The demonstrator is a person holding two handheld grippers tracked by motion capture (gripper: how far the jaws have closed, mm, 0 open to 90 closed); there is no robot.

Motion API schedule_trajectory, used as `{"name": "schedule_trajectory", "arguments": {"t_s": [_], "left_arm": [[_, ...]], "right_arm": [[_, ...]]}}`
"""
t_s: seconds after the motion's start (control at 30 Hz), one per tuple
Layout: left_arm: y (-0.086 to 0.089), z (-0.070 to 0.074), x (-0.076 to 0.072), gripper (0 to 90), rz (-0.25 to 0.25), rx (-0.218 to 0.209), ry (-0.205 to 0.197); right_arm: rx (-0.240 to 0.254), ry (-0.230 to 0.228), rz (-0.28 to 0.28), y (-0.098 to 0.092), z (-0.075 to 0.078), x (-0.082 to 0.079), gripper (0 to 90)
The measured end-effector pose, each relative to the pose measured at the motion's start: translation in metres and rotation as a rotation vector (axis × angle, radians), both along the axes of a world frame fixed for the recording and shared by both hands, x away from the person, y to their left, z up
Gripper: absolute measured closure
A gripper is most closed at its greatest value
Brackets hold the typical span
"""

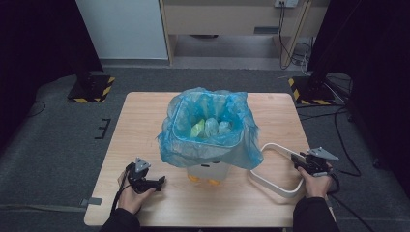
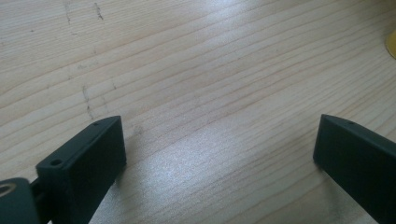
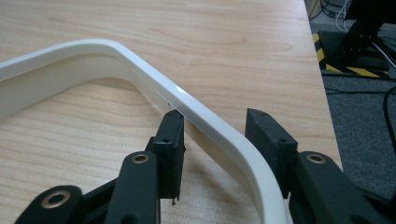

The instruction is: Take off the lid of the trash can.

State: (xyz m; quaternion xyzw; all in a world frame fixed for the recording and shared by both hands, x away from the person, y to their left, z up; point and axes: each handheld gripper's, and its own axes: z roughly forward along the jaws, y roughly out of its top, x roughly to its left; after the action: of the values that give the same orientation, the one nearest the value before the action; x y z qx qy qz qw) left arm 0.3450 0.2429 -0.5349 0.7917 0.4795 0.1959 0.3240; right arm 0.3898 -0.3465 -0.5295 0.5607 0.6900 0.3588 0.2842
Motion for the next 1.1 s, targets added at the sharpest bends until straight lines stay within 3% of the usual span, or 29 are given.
{"name": "schedule_trajectory", "arguments": {"t_s": [0.2,0.27,0.47,0.73,1.1], "left_arm": [[0.001,0.003,-0.001,8.6,0.002,0.003,0.009],[0.001,0.004,-0.001,11.7,0.005,0.002,0.010],[0.004,0.007,-0.002,15.5,0.024,-0.019,0.023],[0.009,0.017,-0.003,17.0,0.055,-0.058,-0.026],[0.016,0.038,-0.008,17.7,0.084,-0.138,-0.148]], "right_arm": [[-0.049,0.038,0.022,0.001,-0.002,0.001,53.1],[-0.036,0.043,0.028,0.002,-0.001,0.001,48.3],[-0.009,0.023,0.038,0.006,0.006,-0.003,45.8],[0.037,-0.023,0.032,0.012,0.017,-0.005,43.7],[0.080,-0.126,0.012,0.019,0.040,-0.009,40.1]]}}
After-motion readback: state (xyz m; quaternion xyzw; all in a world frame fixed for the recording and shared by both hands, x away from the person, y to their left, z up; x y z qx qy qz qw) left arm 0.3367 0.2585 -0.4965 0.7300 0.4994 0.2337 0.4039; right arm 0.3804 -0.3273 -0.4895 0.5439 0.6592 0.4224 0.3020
